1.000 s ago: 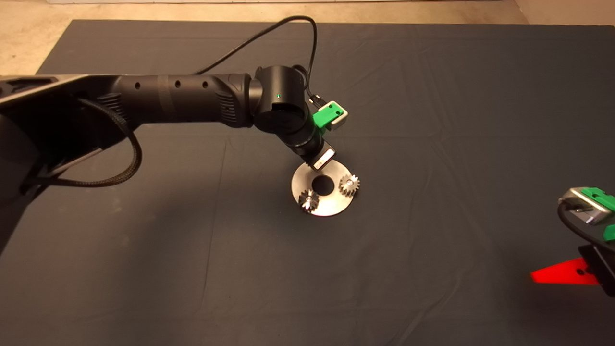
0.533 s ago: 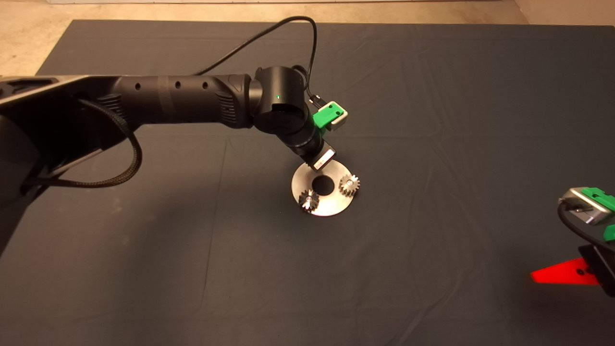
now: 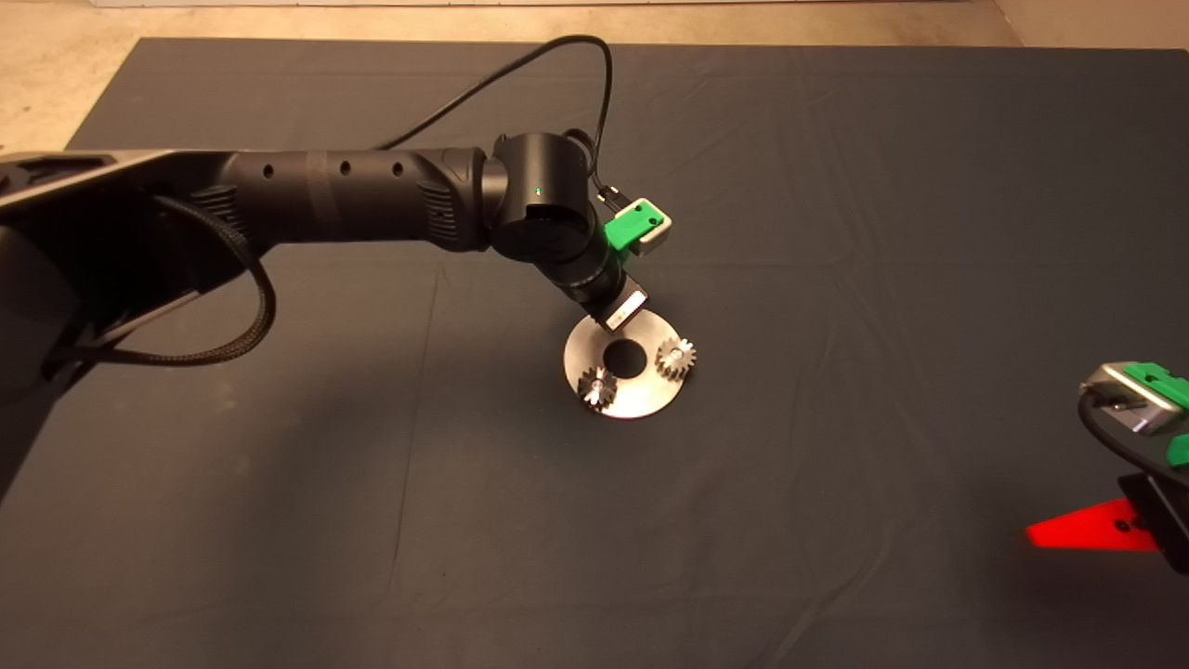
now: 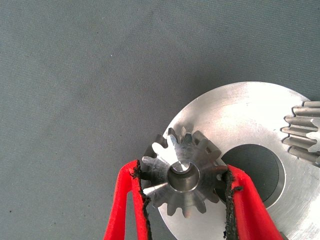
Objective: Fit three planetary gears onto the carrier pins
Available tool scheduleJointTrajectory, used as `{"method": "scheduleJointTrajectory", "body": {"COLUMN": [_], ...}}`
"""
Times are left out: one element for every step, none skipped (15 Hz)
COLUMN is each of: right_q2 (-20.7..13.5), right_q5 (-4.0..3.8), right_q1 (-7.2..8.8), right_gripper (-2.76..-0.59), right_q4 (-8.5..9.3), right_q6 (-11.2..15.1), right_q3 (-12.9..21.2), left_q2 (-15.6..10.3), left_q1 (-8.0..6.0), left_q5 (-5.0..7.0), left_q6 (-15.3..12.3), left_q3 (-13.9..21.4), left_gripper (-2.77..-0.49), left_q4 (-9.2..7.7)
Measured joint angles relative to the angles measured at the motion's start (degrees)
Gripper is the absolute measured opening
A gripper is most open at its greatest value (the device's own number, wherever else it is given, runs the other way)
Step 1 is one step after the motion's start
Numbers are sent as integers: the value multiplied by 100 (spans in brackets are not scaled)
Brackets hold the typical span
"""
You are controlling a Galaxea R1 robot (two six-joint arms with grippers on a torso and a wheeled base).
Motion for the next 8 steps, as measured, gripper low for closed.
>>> {"method": "scheduleJointTrajectory", "body": {"right_q2": [0,0,0,0,0,0,0,0], "right_q5": [0,0,0,0,0,0,0,0], "right_q1": [0,0,0,0,0,0,0,0], "right_gripper": [-202,-202,-202,-202,-202,-202,-202,-202], "right_q4": [0,0,0,0,0,0,0,0], "right_q6": [0,0,0,0,0,0,0,0], "right_q3": [0,0,0,0,0,0,0,0], "left_q2": [0,0,0,0,0,0,0,0], "left_q1": [0,0,0,0,0,0,0,0], "left_q5": [0,0,-2,0,-2,-2,-2,-2], "left_q6": [0,-2,-2,-2,-2,-1,0,0], "left_q3": [0,0,0,0,0,0,0,0], "left_gripper": [-267,-262,-255,-255,-250,-245,-245,-240], "left_q4": [0,0,0,0,0,0,0,0]}}
